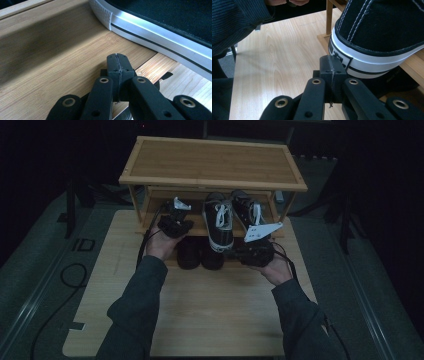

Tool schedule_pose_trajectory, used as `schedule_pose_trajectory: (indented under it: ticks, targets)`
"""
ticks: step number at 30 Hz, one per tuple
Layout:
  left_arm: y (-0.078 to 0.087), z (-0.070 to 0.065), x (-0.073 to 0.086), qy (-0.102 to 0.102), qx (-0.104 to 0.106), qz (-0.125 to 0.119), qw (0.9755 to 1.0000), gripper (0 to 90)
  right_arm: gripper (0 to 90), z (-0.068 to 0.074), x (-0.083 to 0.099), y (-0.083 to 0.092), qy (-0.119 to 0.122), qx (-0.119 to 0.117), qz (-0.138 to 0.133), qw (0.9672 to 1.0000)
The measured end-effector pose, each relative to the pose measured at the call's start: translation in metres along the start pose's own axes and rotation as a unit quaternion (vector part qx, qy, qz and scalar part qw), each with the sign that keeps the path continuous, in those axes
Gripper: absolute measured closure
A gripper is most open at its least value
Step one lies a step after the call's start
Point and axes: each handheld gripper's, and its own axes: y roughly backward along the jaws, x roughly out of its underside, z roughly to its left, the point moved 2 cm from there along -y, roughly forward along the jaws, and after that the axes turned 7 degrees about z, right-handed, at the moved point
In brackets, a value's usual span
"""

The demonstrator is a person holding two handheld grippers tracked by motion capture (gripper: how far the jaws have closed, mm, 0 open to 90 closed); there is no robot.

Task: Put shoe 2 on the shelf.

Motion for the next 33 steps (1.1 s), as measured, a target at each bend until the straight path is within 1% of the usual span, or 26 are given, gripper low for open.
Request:
schedule_pose_trajectory:
  ticks: [2, 4, 11, 14, 16, 20, 23, 25, 28, 30, 31, 32, 33]
  targets:
    - [0.000, 0.000, 0.000, 0.000, 0.000, 0.000, 1.0000, 90.0, 90.0, 0.000, 0.000, 0.000, -0.001, -0.001, -0.001, 1.0000]
    - [0.000, 0.000, 0.000, 0.001, 0.000, 0.000, 1.0000, 90.0, 90.0, 0.000, 0.000, 0.000, -0.007, -0.002, -0.001, 1.0000]
    - [0.000, 0.000, 0.000, 0.002, -0.001, 0.000, 1.0000, 90.0, 90.0, 0.001, -0.005, -0.004, 0.001, 0.011, 0.005, 0.9999]
    - [0.000, -0.001, 0.000, 0.003, -0.001, -0.002, 1.0000, 90.0, 90.0, 0.003, -0.008, -0.006, 0.010, 0.022, 0.007, 0.9997]
    - [0.000, -0.001, 0.000, 0.004, -0.001, -0.003, 1.0000, 90.0, 90.0, 0.004, -0.010, -0.008, 0.019, 0.029, 0.013, 0.9993]
    - [0.000, -0.001, 0.000, 0.004, -0.001, -0.003, 1.0000, 90.0, 90.0, 0.004, -0.010, -0.010, 0.018, 0.027, 0.010, 0.9994]
    - [0.000, -0.001, 0.000, 0.004, -0.002, -0.003, 1.0000, 90.0, 90.0, 0.004, -0.011, -0.009, 0.016, 0.027, 0.005, 0.9995]
    - [0.000, -0.001, 0.000, 0.003, -0.002, -0.001, 1.0000, 90.0, 90.0, 0.003, -0.012, -0.009, 0.013, 0.034, -0.002, 0.9993]
    - [0.000, -0.001, 0.000, 0.004, -0.002, -0.002, 1.0000, 90.0, 90.0, 0.001, -0.011, -0.010, 0.010, 0.033, 0.002, 0.9994]
    - [0.000, -0.001, 0.000, 0.003, -0.001, -0.002, 1.0000, 90.0, 90.0, 0.000, -0.011, -0.012, 0.009, 0.042, 0.008, 0.9990]
    - [0.000, -0.001, 0.000, 0.002, -0.002, -0.001, 1.0000, 90.0, 90.0, -0.002, -0.010, -0.012, 0.008, 0.057, 0.009, 0.9983]
    - [0.000, -0.001, 0.000, 0.002, -0.002, -0.001, 1.0000, 90.0, 90.0, -0.005, -0.010, -0.013, -0.001, 0.063, 0.010, 0.9979]
    - [0.000, -0.001, 0.000, 0.002, -0.001, -0.001, 1.0000, 90.0, 90.0, -0.007, -0.010, -0.013, -0.008, 0.060, 0.007, 0.9982]
